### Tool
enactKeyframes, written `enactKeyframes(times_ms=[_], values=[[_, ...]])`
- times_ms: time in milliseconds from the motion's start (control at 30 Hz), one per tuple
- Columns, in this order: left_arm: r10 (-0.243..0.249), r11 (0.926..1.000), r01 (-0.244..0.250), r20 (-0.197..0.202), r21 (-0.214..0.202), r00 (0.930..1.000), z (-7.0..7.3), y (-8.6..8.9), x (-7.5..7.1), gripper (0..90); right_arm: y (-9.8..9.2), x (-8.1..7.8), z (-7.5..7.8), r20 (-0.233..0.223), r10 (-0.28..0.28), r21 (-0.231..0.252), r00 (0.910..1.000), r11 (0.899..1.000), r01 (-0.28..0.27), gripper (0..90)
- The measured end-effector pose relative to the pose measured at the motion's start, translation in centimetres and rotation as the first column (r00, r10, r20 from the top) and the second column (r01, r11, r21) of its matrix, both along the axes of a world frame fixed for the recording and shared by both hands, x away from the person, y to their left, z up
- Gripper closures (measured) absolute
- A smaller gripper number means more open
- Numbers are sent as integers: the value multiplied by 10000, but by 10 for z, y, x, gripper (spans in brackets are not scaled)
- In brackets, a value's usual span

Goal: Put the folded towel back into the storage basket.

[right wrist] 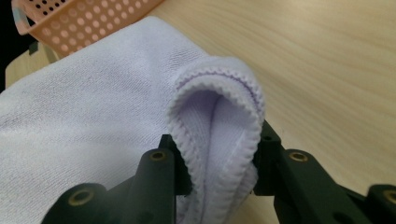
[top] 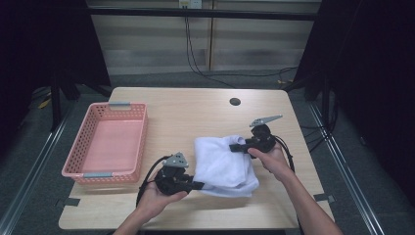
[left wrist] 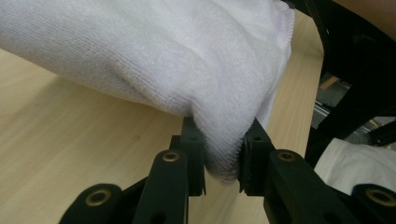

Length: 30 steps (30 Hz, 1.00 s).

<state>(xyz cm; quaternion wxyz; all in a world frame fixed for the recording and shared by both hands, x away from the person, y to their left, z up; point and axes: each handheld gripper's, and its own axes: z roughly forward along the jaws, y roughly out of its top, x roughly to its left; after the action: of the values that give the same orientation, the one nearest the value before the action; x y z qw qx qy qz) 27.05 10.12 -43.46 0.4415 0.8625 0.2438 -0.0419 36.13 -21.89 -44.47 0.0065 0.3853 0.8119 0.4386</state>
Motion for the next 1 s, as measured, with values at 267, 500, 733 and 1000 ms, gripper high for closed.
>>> enactKeyframes(times_ms=[267,500,733,1000], values=[[406,9974,-384,347,-612,9986,24,25,8,756,23,16,17,269,243,352,9993,9991,-252,683],[693,9949,-653,503,-769,9963,35,42,13,756,40,30,30,398,409,626,9984,9971,-433,683],[1006,9910,-959,475,-934,9938,40,58,19,757,55,41,37,531,561,842,9970,9946,-604,685],[1375,9851,-1308,546,-1121,9890,48,78,22,757,71,52,46,589,710,1128,9957,9906,-774,687]])
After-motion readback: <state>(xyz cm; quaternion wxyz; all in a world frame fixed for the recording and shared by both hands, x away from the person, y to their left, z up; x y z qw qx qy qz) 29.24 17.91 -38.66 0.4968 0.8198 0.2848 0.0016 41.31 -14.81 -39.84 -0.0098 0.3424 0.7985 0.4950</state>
